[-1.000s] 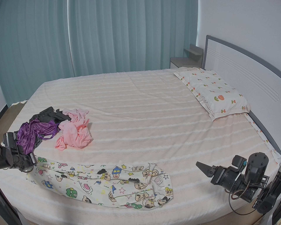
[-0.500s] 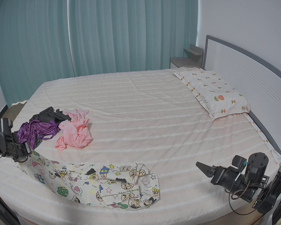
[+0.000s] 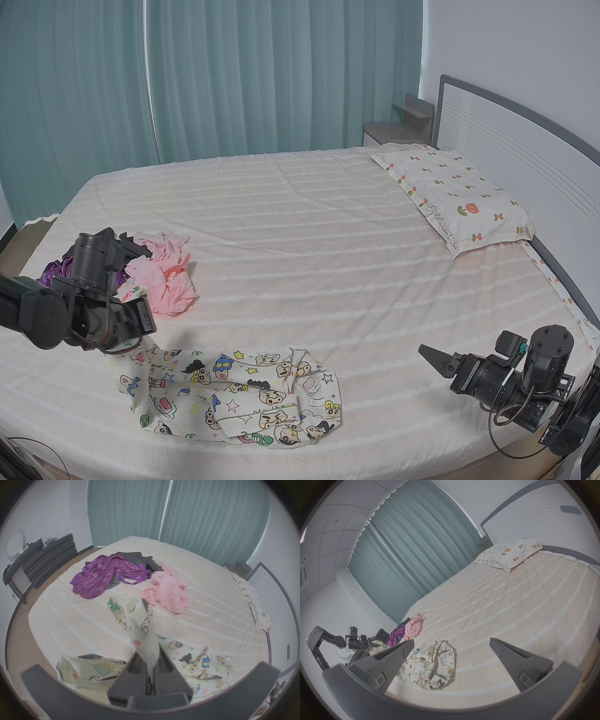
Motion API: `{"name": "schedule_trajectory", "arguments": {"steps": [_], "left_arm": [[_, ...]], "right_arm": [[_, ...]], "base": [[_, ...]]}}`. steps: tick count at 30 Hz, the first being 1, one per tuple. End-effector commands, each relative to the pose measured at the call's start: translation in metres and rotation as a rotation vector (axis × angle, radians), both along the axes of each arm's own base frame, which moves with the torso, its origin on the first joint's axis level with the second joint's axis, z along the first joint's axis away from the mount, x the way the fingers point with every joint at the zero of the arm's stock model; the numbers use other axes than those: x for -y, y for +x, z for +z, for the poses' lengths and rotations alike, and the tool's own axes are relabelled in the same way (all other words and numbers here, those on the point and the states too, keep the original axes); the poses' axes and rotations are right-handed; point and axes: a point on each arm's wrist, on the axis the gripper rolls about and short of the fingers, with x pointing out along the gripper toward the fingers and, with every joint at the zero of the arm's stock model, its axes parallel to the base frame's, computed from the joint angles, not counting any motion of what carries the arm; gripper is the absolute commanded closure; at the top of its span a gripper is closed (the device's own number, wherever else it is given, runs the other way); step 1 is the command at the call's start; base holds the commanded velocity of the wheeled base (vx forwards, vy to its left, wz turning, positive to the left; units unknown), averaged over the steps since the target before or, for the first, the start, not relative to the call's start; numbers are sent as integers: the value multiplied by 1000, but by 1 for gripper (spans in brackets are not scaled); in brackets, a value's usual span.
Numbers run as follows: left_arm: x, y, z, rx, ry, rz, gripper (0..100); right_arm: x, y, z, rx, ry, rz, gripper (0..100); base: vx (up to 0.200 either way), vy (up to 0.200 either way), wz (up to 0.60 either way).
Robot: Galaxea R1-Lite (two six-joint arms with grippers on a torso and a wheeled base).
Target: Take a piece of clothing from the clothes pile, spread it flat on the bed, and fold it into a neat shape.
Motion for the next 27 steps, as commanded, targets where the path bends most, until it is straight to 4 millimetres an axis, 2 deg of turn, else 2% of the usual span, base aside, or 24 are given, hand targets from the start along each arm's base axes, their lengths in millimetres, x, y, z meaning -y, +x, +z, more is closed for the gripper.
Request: {"name": "schedule_trajectory", "arguments": {"steps": [1,2,3,6,13,23,27], "left_arm": [[66,8,-19,-28,-3,-73,100],[67,8,-19,-27,-4,-72,100],[82,9,-25,-38,-8,-100,100],[100,10,-35,-56,-10,-129,100],[133,14,-50,-61,-27,-140,100],[155,16,-42,-39,-149,-142,100],[163,13,-47,-52,-165,-144,100]], "right_arm": [[2,-3,-3,-16,-11,-2,0],[2,-3,-3,-16,-11,-2,0],[2,-3,-3,-17,-12,-1,0],[2,-3,-3,-19,-13,-2,0],[2,-2,-6,-28,-22,-3,0],[1,-1,-8,-35,-28,-1,0],[1,-1,-9,-38,-29,0,0]], "base": [[0,0,0],[0,0,0],[0,0,0],[0,0,0],[0,0,0],[0,0,0],[0,0,0]]}}
